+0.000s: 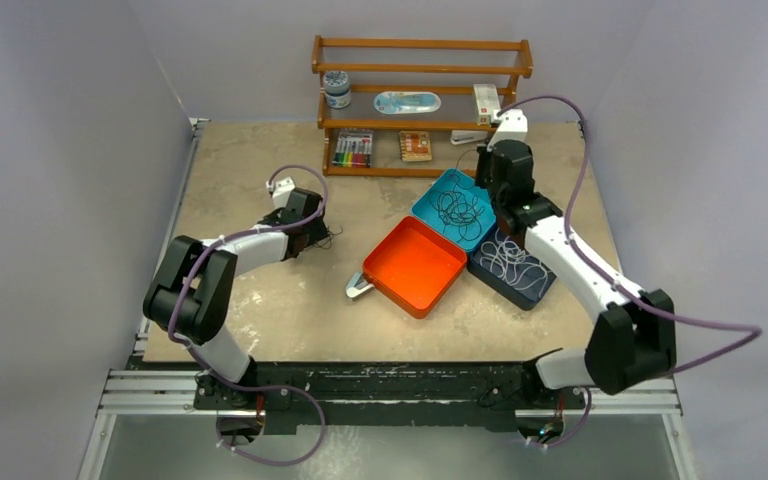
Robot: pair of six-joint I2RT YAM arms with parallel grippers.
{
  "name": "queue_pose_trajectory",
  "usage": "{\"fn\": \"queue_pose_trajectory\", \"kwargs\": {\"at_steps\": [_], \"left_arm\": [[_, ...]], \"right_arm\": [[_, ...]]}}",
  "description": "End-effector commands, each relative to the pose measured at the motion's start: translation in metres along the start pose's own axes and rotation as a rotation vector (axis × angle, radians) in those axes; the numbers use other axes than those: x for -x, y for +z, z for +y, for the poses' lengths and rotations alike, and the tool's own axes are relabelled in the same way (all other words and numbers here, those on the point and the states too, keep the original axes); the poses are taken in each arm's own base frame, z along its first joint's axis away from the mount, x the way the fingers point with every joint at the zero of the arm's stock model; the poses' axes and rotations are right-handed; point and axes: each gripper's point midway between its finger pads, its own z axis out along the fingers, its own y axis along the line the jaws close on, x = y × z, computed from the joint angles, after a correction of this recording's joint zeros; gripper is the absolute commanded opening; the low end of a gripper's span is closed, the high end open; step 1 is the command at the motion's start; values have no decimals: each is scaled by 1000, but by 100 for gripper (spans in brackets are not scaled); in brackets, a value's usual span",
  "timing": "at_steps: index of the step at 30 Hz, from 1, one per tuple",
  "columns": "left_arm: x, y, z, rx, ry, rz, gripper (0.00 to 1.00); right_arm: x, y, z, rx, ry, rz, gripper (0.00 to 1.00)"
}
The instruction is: Untangle the cables
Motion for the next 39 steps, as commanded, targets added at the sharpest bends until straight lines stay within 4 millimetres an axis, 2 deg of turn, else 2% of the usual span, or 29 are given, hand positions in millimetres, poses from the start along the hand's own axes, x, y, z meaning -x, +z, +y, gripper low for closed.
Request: {"fn": "queue_pose_trajectory", "kwargs": {"at_steps": [1,3,7,13,19,21,23,25,27,33,36,39], "left_arm": [[24,-1,-16,-53,-26,-70,70],[23,-1,-16,-55,-23,-65,69],[20,-1,-19,-75,-24,-57,68],[22,-1,-20,-80,-20,-61,67],[21,-2,-20,-81,-19,-58,67],[22,-2,-20,-82,-19,-60,67],[21,-2,-20,-83,-17,-59,67],[22,-2,-20,-83,-17,-58,67],[21,-2,-20,-82,-15,-57,68],[25,-3,-18,-69,-14,-71,72],[27,-2,-19,-69,-14,-74,73],[25,-1,-20,-67,-13,-67,73]], "right_arm": [[-6,25,-17,-93,11,26,0],[-20,37,-20,-121,-10,71,0],[-53,60,-14,-107,-40,154,0],[-110,80,2,-46,-60,316,0],[-169,79,14,14,-47,494,0],[-186,76,17,31,-36,535,0],[-193,74,18,35,-30,556,0],[-189,72,17,30,-24,542,0],[-174,69,16,36,-25,500,2],[-98,49,11,44,-17,329,38],[-62,32,6,46,1,242,45],[-37,17,6,70,24,165,48]]}}
